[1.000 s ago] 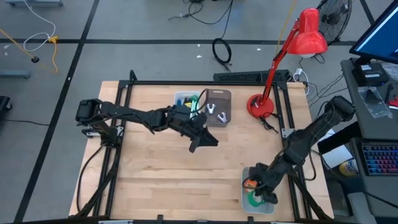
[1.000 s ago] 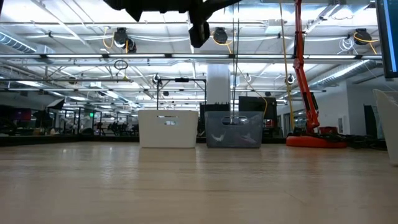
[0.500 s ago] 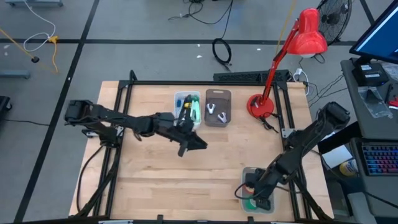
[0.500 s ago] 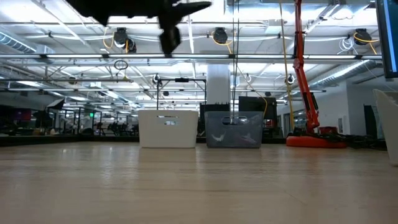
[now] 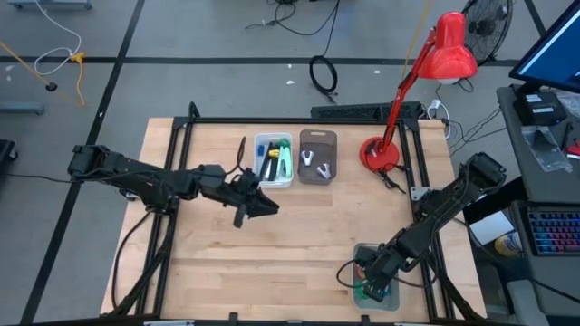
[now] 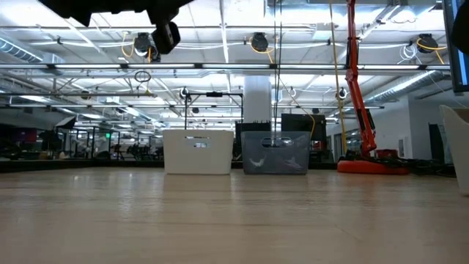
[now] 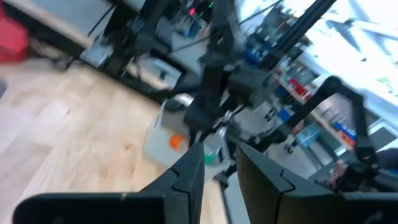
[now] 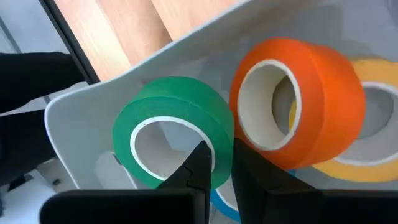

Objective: Pick and place Stapler, Stapler remover, tape
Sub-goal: Put the green tape into the gray bin, then return to Home Position

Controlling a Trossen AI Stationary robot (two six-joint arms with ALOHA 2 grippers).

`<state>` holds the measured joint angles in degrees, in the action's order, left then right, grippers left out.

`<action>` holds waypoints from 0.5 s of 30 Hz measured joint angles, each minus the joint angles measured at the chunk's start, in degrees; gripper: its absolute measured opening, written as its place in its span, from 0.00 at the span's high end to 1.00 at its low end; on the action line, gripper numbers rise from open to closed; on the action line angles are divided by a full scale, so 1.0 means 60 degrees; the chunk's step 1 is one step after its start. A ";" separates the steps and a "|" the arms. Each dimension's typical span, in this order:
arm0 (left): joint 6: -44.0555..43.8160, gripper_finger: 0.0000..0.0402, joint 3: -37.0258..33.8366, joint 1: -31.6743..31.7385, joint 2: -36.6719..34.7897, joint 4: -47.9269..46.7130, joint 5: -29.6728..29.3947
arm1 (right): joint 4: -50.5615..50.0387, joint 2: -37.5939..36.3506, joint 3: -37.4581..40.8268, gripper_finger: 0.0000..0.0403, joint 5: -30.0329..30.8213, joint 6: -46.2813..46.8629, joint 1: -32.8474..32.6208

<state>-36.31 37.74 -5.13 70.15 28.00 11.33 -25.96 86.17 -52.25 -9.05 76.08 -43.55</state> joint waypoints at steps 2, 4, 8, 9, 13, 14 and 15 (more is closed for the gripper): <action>0.0023 0.76 -0.0043 -0.0004 -0.0061 0.0176 0.0001 | 0.0067 -0.0003 0.0000 0.92 -0.0099 0.0201 0.0004; 0.0065 0.76 -0.0117 -0.0015 -0.0180 -0.0006 0.0007 | 0.0261 -0.0003 0.0000 0.89 -0.0300 0.0251 0.0007; 0.0217 0.76 -0.0110 -0.0029 -0.0203 -0.0039 0.0036 | 0.0287 -0.0010 0.0000 0.77 -0.0526 0.0626 0.0005; 0.0218 0.76 -0.0110 -0.0029 -0.0210 -0.0087 0.0047 | 0.0288 -0.0010 0.0000 0.75 -0.0523 0.0682 -0.0004; 0.0258 0.76 -0.0110 -0.0033 -0.0222 -0.0175 0.0099 | 0.0308 -0.0010 0.0000 0.68 -0.0530 0.0848 -0.0004; 0.0258 0.76 -0.0110 -0.0037 -0.0218 -0.0226 0.0103 | 0.0359 -0.0010 0.0000 0.67 -0.0533 0.0914 -0.0004; 0.0264 0.76 -0.0110 -0.0052 -0.0218 -0.0227 0.0103 | 0.0396 -0.0020 0.0000 0.67 -0.0533 0.0947 -0.0004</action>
<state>-34.73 37.08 -5.44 68.84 26.64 11.94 -23.58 86.05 -52.25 -12.25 81.76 -43.57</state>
